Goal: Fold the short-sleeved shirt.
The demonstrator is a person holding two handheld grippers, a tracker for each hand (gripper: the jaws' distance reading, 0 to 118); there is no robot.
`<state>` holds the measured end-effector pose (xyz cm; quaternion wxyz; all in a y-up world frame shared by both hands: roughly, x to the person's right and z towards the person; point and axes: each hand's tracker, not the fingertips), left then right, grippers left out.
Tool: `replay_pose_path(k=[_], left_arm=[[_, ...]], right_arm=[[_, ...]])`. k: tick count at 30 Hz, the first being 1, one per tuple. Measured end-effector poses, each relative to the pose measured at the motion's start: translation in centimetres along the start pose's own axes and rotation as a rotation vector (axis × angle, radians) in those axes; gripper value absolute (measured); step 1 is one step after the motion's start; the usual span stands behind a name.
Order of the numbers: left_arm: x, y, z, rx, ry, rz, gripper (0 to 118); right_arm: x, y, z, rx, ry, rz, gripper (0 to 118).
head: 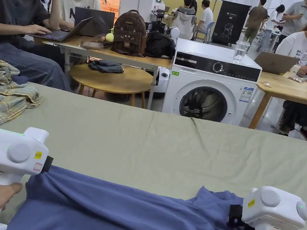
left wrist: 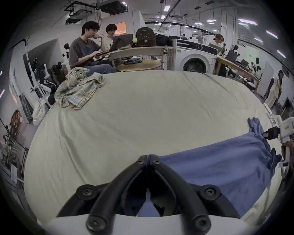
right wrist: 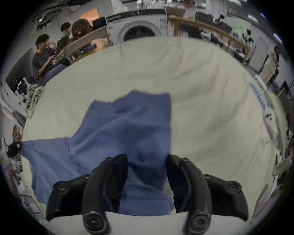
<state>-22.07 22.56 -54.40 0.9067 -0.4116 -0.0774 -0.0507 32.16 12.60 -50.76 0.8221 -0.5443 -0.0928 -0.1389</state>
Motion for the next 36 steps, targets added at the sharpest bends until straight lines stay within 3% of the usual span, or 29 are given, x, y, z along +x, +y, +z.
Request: replay_pose_path(k=[1,3,4,5,7,8,11,14,26,36], left_arm=[[0.1,-0.2,-0.1,-0.006,-0.002,0.0,0],[0.2,-0.7,-0.2,-0.013,-0.003,-0.001,0],[0.2,-0.9,-0.3,-0.017,-0.001,-0.001,0],[0.2,-1.2,-0.2,-0.018,-0.004,0.002,0],[0.2,-1.7,-0.1,-0.02,-0.012,0.008,0],[0.1,-1.9,-0.1,-0.019,-0.013,0.009,0],[-0.3,-2.3,0.5,-0.01,-0.023,0.022,0],[-1.0,-2.4,1.8,0.009,-0.037,0.05,0],[-1.6,1.3,12.3,0.211,-0.04,0.06,0],[-2.7,7.8,22.2,0.371,-0.006,0.072,0]], right_arm=[[-0.3,-0.5,-0.6,-0.025,0.016,-0.003,48],[-1.1,-1.3,-0.9,0.047,-0.075,0.051,43],[-1.5,-1.4,-0.9,0.055,-0.086,0.063,16],[-1.7,-1.3,-1.1,0.044,-0.098,0.065,0],[-1.7,-1.1,-0.8,0.063,-0.069,0.077,0],[-1.5,-1.3,-0.9,0.075,-0.061,0.044,0],[-1.0,-2.0,0.0,0.113,-0.041,0.074,0],[-0.4,-2.6,2.8,0.251,-0.01,0.028,0],[-0.9,-2.1,19.4,0.633,-0.026,0.123,0],[-4.3,-0.8,31.6,0.857,-0.033,0.162,0]])
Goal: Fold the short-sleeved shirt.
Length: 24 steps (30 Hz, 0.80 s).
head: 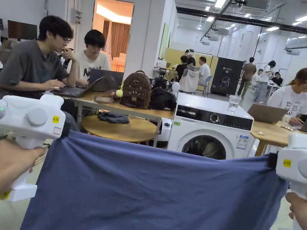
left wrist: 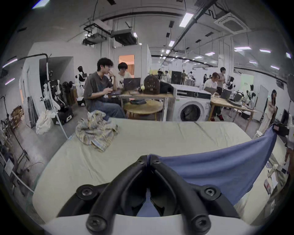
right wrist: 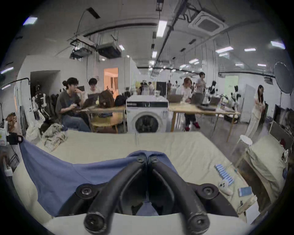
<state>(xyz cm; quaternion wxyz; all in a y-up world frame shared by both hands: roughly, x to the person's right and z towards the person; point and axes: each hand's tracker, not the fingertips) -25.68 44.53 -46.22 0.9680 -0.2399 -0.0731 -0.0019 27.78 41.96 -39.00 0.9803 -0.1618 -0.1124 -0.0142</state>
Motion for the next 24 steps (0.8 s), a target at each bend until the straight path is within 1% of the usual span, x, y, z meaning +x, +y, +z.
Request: replay_pose_path(k=[3,8,10,11,13,16,24], left_arm=[[0.0,3.1,1.2,0.036,0.015,-0.021,0],[-0.4,7.8,2.3,0.105,0.029,-0.003,0],[-0.4,9.2,2.5,0.135,0.04,0.003,0],[-0.4,10.0,2.5,0.146,0.042,0.004,0],[-0.4,11.4,2.0,0.162,0.05,0.012,0],[-0.4,13.7,1.1,0.181,0.059,0.025,0],[0.0,18.9,-0.7,0.246,0.075,0.035,0]], right_arm=[[0.0,3.0,0.0,0.04,-0.008,0.008,0],[-0.7,7.9,-0.1,0.101,-0.03,-0.001,0],[-1.0,9.5,-0.4,0.123,-0.043,0.011,0],[-1.3,10.4,-0.9,0.148,-0.067,0.031,0],[-1.5,11.8,-1.5,0.157,-0.066,0.026,0],[-2.5,13.8,-2.3,0.186,-0.1,0.045,0],[-3.2,19.1,-4.4,0.273,-0.126,0.042,0]])
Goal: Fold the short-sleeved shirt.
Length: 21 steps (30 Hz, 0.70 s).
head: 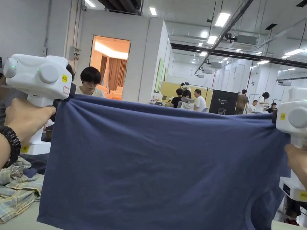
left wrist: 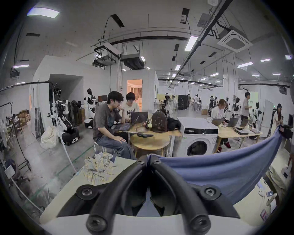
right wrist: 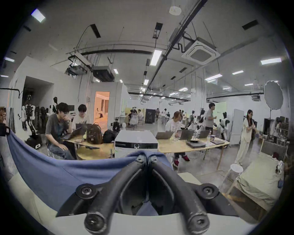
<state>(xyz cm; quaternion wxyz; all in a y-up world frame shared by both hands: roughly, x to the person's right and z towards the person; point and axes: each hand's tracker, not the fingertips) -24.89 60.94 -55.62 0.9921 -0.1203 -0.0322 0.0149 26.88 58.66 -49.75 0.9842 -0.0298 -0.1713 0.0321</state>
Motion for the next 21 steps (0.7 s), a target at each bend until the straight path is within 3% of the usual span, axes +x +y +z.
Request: replay_pose_path(k=[10,21], left_arm=[[1.3,2.1,-1.7,0.081,-0.005,-0.004,0],[1.4,-10.4,-0.8,-0.071,-0.05,-0.032,0]], right_arm=[[0.0,2.5,-2.3,0.078,-0.024,0.023,0],[1.6,-9.1,2.9,-0.028,-0.019,0.108,0]])
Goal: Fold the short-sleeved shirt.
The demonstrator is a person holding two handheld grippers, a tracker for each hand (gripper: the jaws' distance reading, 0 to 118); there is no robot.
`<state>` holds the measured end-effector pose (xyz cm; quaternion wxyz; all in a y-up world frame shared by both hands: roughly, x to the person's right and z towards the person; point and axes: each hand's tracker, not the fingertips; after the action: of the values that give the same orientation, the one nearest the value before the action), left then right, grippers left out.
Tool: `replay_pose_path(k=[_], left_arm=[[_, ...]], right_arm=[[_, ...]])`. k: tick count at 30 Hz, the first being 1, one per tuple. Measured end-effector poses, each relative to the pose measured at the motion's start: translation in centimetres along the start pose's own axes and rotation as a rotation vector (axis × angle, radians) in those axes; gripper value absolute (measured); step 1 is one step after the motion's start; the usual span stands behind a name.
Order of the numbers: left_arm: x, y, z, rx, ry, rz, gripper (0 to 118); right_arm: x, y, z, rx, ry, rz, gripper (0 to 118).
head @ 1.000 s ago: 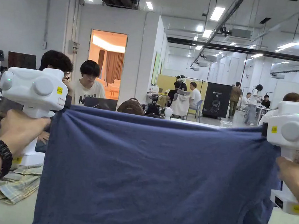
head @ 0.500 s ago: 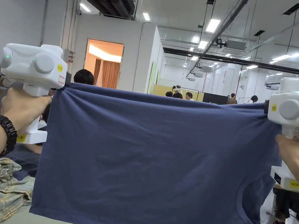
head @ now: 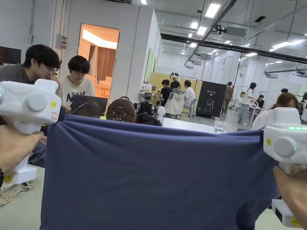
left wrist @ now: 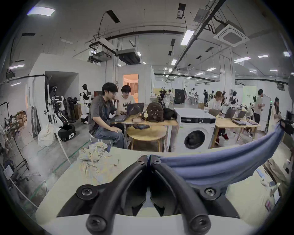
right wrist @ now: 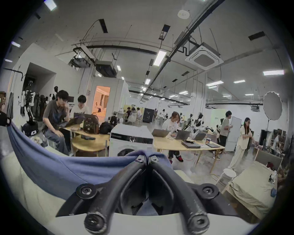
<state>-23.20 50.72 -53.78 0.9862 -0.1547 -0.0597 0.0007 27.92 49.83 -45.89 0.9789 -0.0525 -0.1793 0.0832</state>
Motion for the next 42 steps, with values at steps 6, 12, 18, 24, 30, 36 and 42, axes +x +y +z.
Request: replay_pose_path(k=[6,12,18,24,30,36,42], left_arm=[[-0.5,-6.9,3.7,-0.058,-0.017,-0.003,0],[-1.1,-11.7,8.6,-0.095,-0.023,0.017,0],[-1.7,-16.8,13.3,-0.115,-0.049,0.055,0],[-3.3,-22.5,16.3,-0.182,-0.085,0.085,0],[-4.2,-29.0,18.5,-0.241,-0.086,0.097,0],[-4.0,-34.8,19.1,-0.332,-0.07,0.07,0],[-5.2,-39.4,16.9,-0.451,-0.064,0.063,0]], right_arm=[[0.4,-5.3,5.7,-0.068,0.004,-0.01,0],[0.2,-9.2,11.4,-0.133,0.017,-0.005,0],[0.1,-14.1,15.7,-0.205,0.024,0.005,0],[0.3,-19.8,19.4,-0.294,0.049,-0.02,0],[0.2,-25.3,22.9,-0.404,0.073,0.004,0],[-0.8,-30.8,23.9,-0.553,0.122,0.04,0],[-1.8,-36.1,24.3,-0.68,0.133,0.099,0]])
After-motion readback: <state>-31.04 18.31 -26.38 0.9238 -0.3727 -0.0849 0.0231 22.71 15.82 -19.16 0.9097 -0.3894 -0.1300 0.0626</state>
